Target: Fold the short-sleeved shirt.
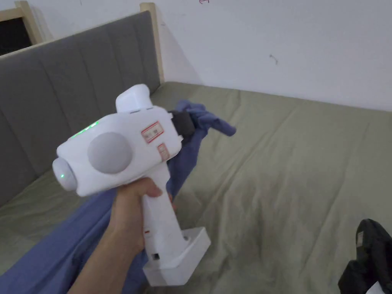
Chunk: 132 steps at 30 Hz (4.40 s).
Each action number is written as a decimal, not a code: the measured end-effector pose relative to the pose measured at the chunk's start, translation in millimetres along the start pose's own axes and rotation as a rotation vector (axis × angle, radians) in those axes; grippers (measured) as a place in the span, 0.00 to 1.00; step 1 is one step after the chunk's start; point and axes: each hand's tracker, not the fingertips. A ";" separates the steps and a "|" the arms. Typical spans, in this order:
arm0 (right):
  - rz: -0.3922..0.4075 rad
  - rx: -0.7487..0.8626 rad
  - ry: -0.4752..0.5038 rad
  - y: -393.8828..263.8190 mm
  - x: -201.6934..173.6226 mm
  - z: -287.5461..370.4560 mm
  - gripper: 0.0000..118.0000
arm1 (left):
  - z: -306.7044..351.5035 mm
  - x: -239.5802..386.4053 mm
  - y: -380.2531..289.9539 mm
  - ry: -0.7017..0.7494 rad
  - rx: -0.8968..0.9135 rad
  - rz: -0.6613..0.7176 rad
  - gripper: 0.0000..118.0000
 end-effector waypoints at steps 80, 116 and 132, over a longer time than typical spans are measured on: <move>-0.027 -0.431 -0.209 -62.0 174.7 -66.9 0.00 | -207.9 -71.9 -151.0 0.442 -0.793 -0.032 0.03; 0.067 -0.822 -0.205 -100.6 148.5 -312.2 0.02 | -216.6 -91.3 -162.5 0.402 -0.719 -0.073 0.03; -0.199 -0.449 -0.053 125.4 228.8 -270.9 0.02 | -179.5 27.1 -22.2 0.137 -0.392 -0.143 0.03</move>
